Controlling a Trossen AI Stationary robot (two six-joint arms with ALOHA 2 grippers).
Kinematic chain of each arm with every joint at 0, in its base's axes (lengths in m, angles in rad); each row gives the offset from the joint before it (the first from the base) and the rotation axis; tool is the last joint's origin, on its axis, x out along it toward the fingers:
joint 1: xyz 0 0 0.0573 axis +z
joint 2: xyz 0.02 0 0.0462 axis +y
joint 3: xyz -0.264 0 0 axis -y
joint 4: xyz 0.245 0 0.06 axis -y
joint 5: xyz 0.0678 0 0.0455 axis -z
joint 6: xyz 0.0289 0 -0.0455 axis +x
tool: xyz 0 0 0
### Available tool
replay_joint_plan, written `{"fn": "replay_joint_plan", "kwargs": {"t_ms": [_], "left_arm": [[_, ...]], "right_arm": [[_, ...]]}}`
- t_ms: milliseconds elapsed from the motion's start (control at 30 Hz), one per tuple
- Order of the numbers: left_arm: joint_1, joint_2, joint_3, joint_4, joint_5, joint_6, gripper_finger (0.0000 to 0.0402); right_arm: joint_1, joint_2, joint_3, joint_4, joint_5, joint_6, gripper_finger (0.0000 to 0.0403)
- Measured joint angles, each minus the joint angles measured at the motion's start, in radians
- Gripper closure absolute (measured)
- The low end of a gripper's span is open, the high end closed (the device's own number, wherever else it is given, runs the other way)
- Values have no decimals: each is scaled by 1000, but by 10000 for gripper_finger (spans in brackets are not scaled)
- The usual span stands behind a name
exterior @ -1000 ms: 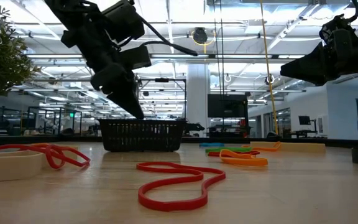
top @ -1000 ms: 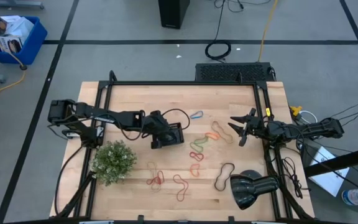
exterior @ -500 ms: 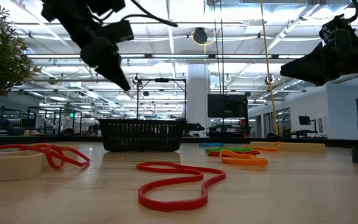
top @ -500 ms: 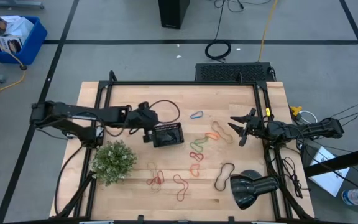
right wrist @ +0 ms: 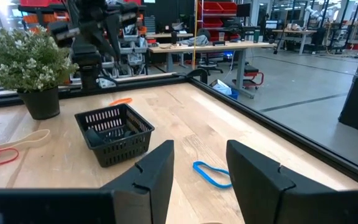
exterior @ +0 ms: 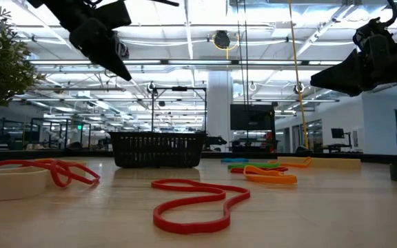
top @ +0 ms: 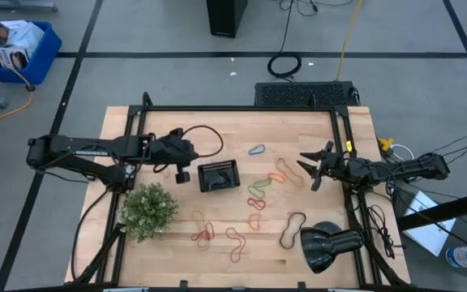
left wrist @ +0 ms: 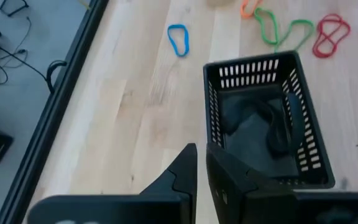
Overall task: Pick and place rubber bands into bin
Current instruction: Put the top left orange rubber band into the black bin
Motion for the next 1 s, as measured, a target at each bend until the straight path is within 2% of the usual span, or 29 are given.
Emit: {"fn": "replay_joint_plan", "kwargs": {"t_ms": [1000], "left_arm": [[0, 5, 0, 19, -26, 22, 360]], "right_arm": [[0, 3, 0, 1, 0, 0, 261]]}}
